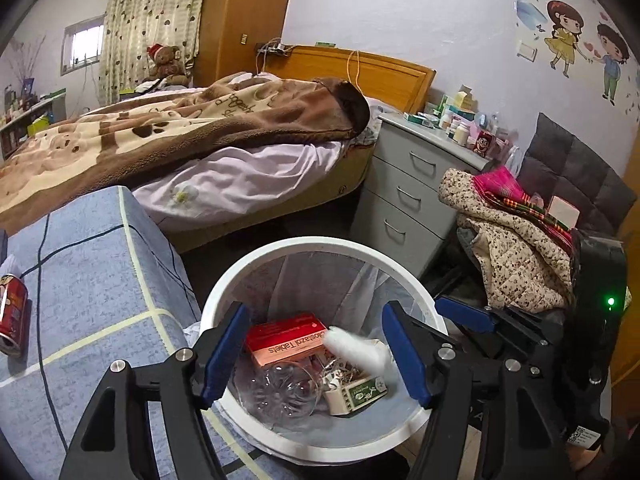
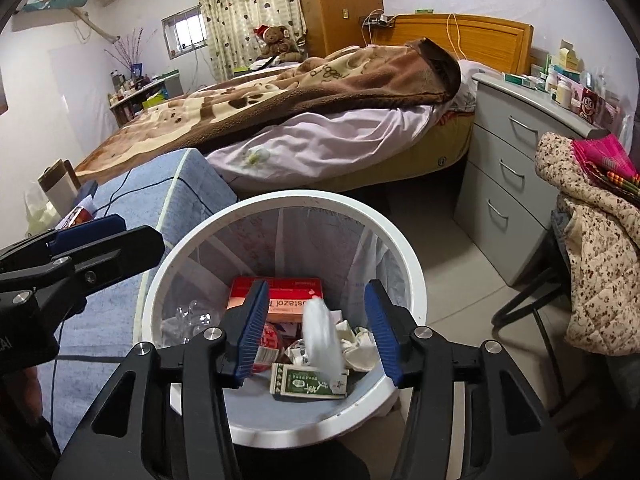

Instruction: Collect trash

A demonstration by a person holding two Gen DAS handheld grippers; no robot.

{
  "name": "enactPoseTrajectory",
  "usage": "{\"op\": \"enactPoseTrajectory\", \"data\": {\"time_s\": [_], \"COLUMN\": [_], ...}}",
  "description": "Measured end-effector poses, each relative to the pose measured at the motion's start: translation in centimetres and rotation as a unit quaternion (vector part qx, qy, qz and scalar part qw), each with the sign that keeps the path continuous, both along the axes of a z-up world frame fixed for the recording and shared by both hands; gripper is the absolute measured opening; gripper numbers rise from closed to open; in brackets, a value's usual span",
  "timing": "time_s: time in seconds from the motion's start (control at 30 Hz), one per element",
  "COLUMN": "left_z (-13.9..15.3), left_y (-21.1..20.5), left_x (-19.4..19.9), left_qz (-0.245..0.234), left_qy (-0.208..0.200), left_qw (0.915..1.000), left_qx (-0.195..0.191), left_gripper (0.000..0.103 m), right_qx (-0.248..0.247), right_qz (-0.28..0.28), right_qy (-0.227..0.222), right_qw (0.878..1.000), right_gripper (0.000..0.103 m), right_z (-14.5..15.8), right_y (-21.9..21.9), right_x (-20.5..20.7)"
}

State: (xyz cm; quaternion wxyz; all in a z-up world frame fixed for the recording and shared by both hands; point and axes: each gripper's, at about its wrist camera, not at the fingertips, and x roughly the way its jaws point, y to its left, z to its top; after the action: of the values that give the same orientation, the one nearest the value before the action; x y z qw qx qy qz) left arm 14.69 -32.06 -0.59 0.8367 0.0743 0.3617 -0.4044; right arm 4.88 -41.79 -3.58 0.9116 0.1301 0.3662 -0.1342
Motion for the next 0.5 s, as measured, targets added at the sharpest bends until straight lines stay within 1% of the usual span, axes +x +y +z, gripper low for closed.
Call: {"op": "enactPoseTrajectory", "data": {"time_s": [0.33,0.5], "left_z": [1.1,1.8], "left_y": [2.0,3.8], "left_x": [0.1,-0.1], "left_qz": [0.02,0.03], "left_qy": [-0.011,-0.016], "left_qw": [0.9997,0.9994], "left_qx": [-0.003,-0.012], "left_gripper": [0.069,0.069], "right_qx": [-0.001,-0.001], "right_qz": [0.002,0.008], "right_qy": [-0.014,-0.022], "right_qw": [1.0,1.0], "right_gripper": [0.051,0.051], "right_z": [0.9,1.4], "right_y": [0.8,1.5], "right_x": [0.1,0.3]}}
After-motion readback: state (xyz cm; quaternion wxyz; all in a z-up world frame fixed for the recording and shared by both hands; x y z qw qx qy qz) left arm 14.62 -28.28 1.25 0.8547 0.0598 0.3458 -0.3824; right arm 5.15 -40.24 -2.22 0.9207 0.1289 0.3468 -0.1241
